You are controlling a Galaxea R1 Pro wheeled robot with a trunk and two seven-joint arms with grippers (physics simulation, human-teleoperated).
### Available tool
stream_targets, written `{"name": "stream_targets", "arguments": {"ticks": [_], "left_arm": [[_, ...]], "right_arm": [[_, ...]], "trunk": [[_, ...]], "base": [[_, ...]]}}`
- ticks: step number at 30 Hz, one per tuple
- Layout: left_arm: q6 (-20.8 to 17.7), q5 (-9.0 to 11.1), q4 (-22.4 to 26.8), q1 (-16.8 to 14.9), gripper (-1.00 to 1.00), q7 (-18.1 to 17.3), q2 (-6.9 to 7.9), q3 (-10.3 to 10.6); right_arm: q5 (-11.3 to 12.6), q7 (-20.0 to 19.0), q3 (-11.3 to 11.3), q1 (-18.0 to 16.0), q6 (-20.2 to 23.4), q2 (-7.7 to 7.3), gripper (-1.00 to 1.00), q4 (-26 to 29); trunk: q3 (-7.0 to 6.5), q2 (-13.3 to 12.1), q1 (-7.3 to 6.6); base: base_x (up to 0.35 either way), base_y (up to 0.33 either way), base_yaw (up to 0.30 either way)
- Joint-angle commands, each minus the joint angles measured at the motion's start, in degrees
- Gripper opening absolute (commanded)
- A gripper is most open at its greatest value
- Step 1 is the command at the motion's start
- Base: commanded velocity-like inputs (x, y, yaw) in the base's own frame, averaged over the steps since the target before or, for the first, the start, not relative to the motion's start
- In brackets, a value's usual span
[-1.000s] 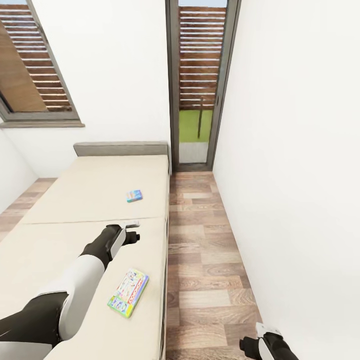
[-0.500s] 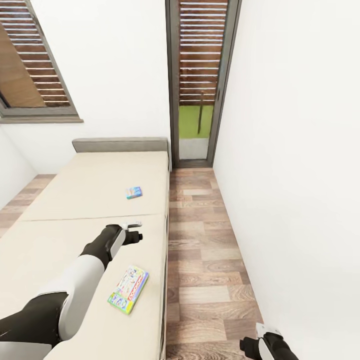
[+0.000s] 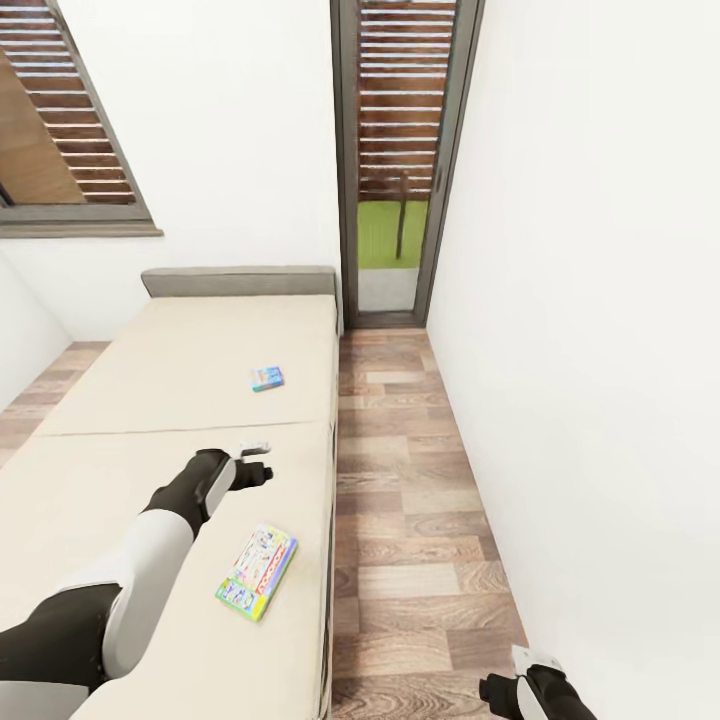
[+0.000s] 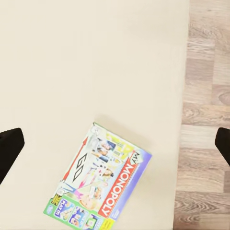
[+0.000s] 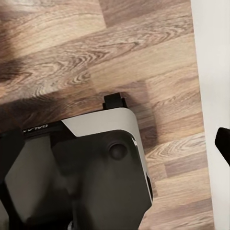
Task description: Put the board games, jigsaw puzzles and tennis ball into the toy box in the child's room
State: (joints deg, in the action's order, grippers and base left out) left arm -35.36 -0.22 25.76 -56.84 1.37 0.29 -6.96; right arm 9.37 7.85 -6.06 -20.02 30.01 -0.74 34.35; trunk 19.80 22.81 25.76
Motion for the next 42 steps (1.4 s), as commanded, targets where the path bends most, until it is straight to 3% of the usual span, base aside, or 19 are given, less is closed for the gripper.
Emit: {"name": "stream_targets", "arguments": {"ticks": [1,20,29,42], "left_arm": [[-0.31,-0.02,0.08,-0.03,1.00,0.09,0.05,-0.20],[-0.53,-0.04,-0.40,-0.03,1.00,0.09,0.97,-0.35],[-0.46,-0.09,-2.57,-0.06,1.00,0.06,3.40,-0.63],[-0.54,0.09,-3.18,-0.61,1.00,0.00,3.79,-0.76]], "right_arm": [[0.60,0.41,0.05,-0.02,0.22,-0.01,1.00,0.11],[0.56,0.39,0.08,-0.02,0.05,-0.04,1.00,0.10],[0.56,0.41,0.10,-0.02,0.00,-0.05,1.00,0.10],[0.56,0.47,0.16,-0.02,-0.06,-0.05,1.00,0.10]], "trunk": [[0.19,0.11,0.03],[1.97,0.11,0.03],[2.82,0.11,0.03],[4.04,0.11,0.03]], "base": [[0.000,0.000,0.000],[0.000,0.000,0.000],[0.000,0.000,0.000],[0.000,0.000,0.000]]}}
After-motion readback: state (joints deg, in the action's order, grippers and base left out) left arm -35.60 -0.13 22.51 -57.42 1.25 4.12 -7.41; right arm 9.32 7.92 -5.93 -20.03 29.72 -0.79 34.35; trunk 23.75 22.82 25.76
